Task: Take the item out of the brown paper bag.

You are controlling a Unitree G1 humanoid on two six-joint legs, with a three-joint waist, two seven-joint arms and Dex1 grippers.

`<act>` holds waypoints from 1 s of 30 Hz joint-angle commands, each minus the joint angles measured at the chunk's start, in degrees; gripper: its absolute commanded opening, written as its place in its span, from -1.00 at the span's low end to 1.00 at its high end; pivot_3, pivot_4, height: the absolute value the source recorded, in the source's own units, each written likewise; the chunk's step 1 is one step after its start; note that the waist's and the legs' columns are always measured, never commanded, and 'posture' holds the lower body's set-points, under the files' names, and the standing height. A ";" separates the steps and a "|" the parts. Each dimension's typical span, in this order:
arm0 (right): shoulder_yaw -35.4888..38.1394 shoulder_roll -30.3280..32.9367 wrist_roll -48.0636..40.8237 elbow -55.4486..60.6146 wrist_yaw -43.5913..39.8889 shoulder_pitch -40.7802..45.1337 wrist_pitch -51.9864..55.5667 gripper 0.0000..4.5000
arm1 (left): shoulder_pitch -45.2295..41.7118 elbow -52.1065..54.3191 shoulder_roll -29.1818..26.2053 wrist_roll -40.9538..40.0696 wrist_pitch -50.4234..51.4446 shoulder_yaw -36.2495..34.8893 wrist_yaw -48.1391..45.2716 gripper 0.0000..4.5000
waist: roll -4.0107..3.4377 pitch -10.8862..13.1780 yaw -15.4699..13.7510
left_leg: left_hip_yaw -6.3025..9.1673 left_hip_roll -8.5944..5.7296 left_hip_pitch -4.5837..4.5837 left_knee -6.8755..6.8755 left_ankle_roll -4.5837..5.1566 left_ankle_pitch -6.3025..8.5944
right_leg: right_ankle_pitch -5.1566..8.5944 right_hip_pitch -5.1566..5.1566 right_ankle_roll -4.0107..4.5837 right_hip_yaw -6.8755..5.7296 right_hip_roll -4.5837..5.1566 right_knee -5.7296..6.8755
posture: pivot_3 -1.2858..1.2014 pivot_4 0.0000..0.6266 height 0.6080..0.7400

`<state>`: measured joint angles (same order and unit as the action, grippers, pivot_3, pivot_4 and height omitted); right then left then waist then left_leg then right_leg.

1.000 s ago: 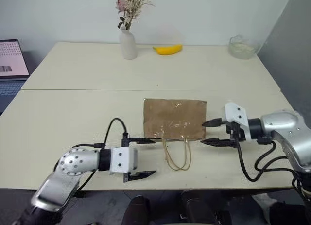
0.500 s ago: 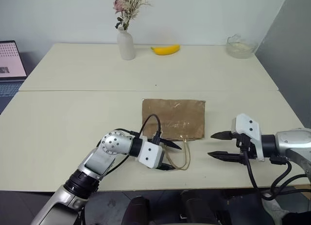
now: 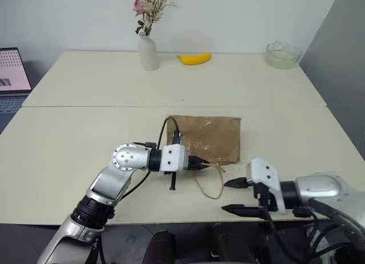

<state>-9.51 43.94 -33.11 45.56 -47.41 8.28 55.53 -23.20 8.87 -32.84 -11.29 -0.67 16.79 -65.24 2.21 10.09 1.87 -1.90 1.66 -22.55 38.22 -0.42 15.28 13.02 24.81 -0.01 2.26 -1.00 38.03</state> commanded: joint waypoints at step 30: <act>-22.76 -5.86 24.77 -15.79 8.18 1.64 -13.04 -0.99 | -26.41 -6.63 13.64 -11.44 31.66 -18.55 29.00 -1.00 | 0.11 -0.07 -0.23 | 0.15 -0.08 0.11 0.11 0.00 0.00 | 0.01 -0.29 -0.05 -0.14 -0.04 -0.04 | 0.03 -0.52 1.00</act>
<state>-30.59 36.39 -10.06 31.40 -38.69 11.61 41.62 -47.51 2.71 -19.47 -21.71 30.68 1.12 -38.43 2.31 10.02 1.64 -1.75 1.58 -22.38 38.32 -0.42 15.28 13.03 24.45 -0.07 2.12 -1.04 37.97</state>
